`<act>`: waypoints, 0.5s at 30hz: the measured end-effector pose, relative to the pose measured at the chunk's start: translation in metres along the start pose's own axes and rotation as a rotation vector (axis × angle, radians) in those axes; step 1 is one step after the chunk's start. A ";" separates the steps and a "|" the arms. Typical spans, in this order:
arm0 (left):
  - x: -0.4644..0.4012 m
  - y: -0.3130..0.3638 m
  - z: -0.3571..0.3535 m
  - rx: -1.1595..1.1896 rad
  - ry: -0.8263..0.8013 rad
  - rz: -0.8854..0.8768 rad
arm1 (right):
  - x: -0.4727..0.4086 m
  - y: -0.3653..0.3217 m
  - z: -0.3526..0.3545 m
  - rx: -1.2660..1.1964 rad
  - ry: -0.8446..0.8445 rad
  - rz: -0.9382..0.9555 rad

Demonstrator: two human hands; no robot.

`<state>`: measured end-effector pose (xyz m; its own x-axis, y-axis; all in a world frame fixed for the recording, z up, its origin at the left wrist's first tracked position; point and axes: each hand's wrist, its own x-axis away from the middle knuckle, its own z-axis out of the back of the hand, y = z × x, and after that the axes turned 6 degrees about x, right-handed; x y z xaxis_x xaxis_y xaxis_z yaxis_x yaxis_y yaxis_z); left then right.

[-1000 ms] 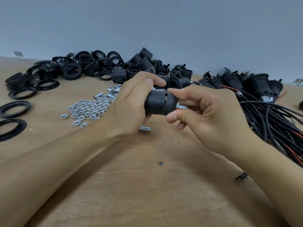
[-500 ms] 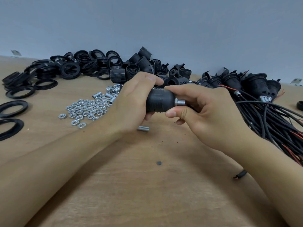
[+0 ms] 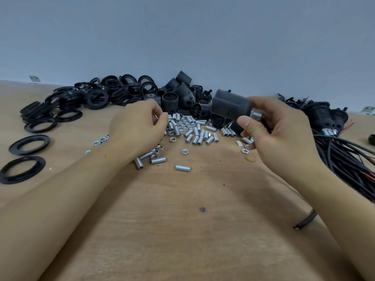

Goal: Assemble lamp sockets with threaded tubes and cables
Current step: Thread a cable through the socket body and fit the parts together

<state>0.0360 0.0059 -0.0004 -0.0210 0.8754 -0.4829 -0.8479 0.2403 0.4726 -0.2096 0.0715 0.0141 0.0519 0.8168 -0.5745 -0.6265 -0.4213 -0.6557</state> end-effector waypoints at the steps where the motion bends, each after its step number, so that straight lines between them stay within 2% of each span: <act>1: -0.002 -0.002 0.001 -0.020 0.010 0.014 | 0.001 0.000 -0.002 0.010 -0.016 -0.005; 6: -0.012 -0.020 0.010 -0.145 0.072 0.090 | 0.004 0.002 -0.007 0.072 -0.089 0.004; 11: -0.019 -0.039 0.010 -0.358 -0.102 0.291 | 0.003 0.005 -0.006 0.152 -0.112 0.045; 13: -0.019 -0.041 0.004 -0.379 -0.168 0.294 | 0.004 0.006 -0.008 0.206 -0.120 0.070; 15: -0.019 -0.044 0.004 -0.395 -0.162 0.300 | 0.004 0.005 -0.009 0.227 -0.133 0.070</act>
<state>0.0760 -0.0197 -0.0090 -0.2384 0.9425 -0.2342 -0.9530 -0.1806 0.2432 -0.2050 0.0694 0.0039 -0.0911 0.8395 -0.5357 -0.7841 -0.3921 -0.4811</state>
